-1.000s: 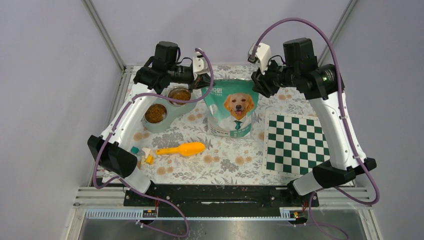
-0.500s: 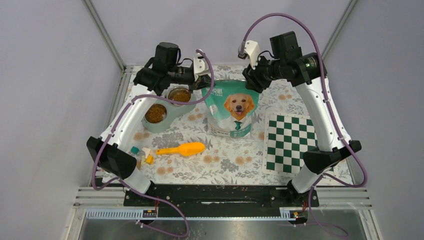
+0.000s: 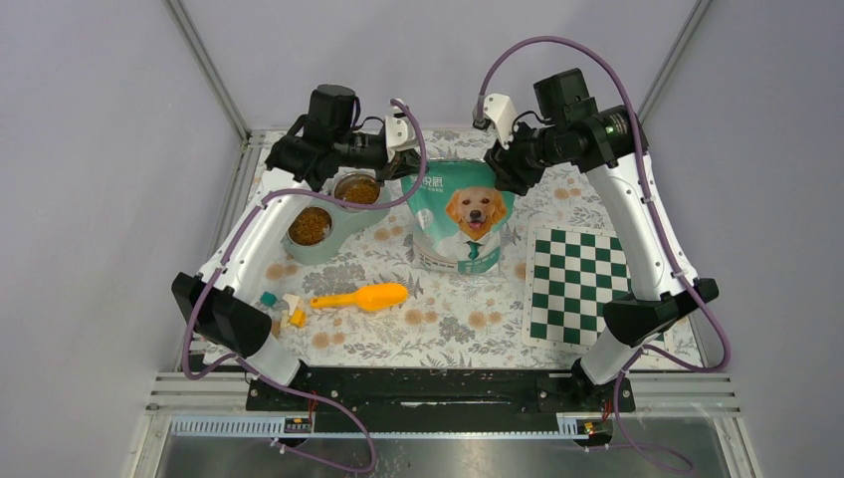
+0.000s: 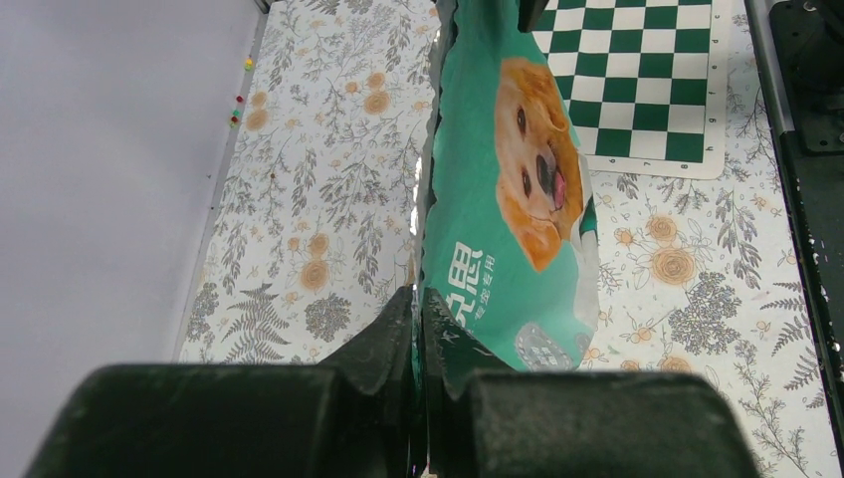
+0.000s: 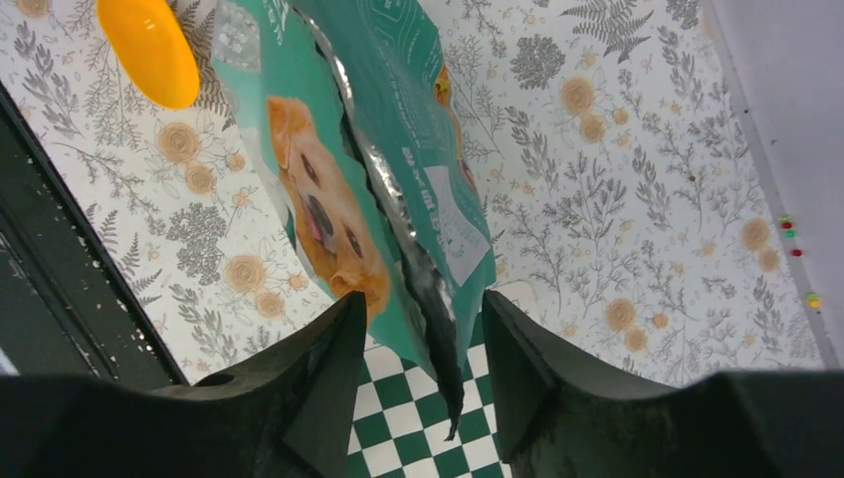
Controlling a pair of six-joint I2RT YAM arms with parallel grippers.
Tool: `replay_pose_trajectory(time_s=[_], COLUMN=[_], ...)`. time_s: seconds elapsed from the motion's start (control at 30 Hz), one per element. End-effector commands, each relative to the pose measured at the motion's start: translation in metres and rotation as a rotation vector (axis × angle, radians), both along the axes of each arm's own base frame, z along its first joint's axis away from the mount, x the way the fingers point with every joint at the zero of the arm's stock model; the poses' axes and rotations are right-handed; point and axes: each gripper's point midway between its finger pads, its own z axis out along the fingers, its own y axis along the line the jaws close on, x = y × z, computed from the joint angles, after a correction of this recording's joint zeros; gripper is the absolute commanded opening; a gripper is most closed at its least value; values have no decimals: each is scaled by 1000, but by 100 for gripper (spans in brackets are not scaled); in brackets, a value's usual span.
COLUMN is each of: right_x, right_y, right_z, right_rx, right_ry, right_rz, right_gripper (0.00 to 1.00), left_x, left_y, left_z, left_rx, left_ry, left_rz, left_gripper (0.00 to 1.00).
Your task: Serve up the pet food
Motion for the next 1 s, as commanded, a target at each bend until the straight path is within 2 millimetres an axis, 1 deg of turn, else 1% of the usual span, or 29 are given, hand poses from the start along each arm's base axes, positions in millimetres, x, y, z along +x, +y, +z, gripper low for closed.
replay_pose_trajectory(time_s=[0.0, 0.1, 0.13, 0.17, 0.27, 0.33, 0.4, 0.53, 0.73, 0.8, 0.87, 0.97], right_x=[-9, -11, -11, -11, -11, -11, -11, -10, -8, -8, -6, -8], right_y=[-2, 0, 0, 0, 0, 0, 1, 4, 8, 9, 10, 10], right_z=[4, 12, 14, 17, 23, 28, 32, 39, 44, 47, 52, 58], right_rx=[-1, 21, 24, 27, 38, 51, 61, 86, 132, 157, 195, 251], right_ry=[9, -4, -10, -16, -34, -46, -58, -83, -137, -171, -219, -288], right_rz=[25, 34, 32, 28, 22, 15, 15, 19, 19, 14, -1, -15], right_gripper=[45, 21, 16, 12, 0, 0, 0, 0, 0, 0, 0, 0], left_x=[-11, -11, -11, -11, -14, -18, -21, -24, -22, -19, -21, -19], left_y=[1, 0, -1, -1, -6, -14, -23, -46, -82, -91, -98, -105], left_z=[54, 55, 55, 55, 58, 59, 60, 61, 53, 47, 44, 41], left_rx=[-84, -85, -86, -88, -95, -101, -113, -142, -137, -129, -130, -137], left_ry=[-170, -166, -164, -163, -171, -173, -180, -175, -171, -164, -157, -154], left_rz=[-24, -20, -18, -16, -19, -33, -49, -80, -99, -97, -109, -106], left_gripper=[7, 12, 16, 22, 35, 48, 57, 66, 69, 69, 68, 64])
